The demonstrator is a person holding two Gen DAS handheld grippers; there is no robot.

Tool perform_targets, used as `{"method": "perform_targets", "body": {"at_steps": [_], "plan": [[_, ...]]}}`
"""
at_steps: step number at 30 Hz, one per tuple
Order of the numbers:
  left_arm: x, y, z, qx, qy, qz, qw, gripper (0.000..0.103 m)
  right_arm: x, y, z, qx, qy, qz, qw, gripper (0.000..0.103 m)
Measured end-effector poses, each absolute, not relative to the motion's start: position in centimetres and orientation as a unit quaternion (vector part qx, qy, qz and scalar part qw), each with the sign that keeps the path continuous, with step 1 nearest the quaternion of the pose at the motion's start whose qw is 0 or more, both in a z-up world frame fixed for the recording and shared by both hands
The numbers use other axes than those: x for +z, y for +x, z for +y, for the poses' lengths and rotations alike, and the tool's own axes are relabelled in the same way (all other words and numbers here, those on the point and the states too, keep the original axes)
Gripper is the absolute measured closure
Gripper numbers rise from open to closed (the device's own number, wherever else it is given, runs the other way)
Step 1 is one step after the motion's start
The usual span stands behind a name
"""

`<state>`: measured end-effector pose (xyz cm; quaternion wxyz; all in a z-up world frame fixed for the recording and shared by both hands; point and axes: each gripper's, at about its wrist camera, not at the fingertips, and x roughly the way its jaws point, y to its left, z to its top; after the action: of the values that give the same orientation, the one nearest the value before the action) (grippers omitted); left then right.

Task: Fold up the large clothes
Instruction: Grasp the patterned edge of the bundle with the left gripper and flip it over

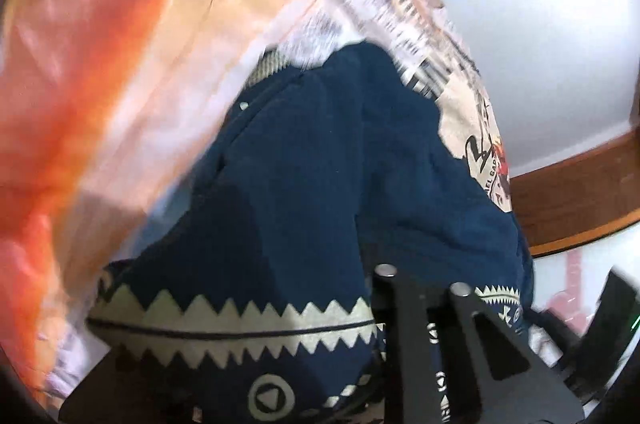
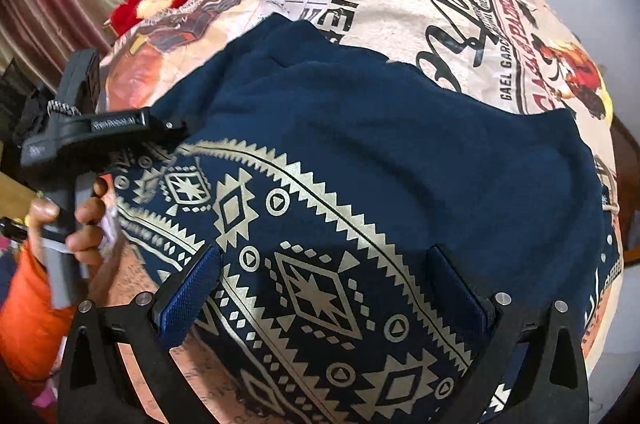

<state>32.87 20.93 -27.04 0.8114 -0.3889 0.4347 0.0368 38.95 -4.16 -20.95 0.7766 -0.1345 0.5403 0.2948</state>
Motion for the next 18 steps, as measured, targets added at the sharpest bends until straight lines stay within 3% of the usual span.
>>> {"method": "perform_targets", "body": {"at_steps": [8, 18], "plan": [[-20.1, 30.7, 19.9, 0.084, -0.284, 0.370, 0.881, 0.093, -18.0, 41.8, -3.7, 0.264, -0.078, 0.511, 0.815, 0.000], [-16.6, 29.2, 16.6, 0.077, -0.178, 0.349, 0.917, 0.094, -23.6, 40.1, 1.1, 0.281, -0.139, 0.550, 0.774, 0.000]]}}
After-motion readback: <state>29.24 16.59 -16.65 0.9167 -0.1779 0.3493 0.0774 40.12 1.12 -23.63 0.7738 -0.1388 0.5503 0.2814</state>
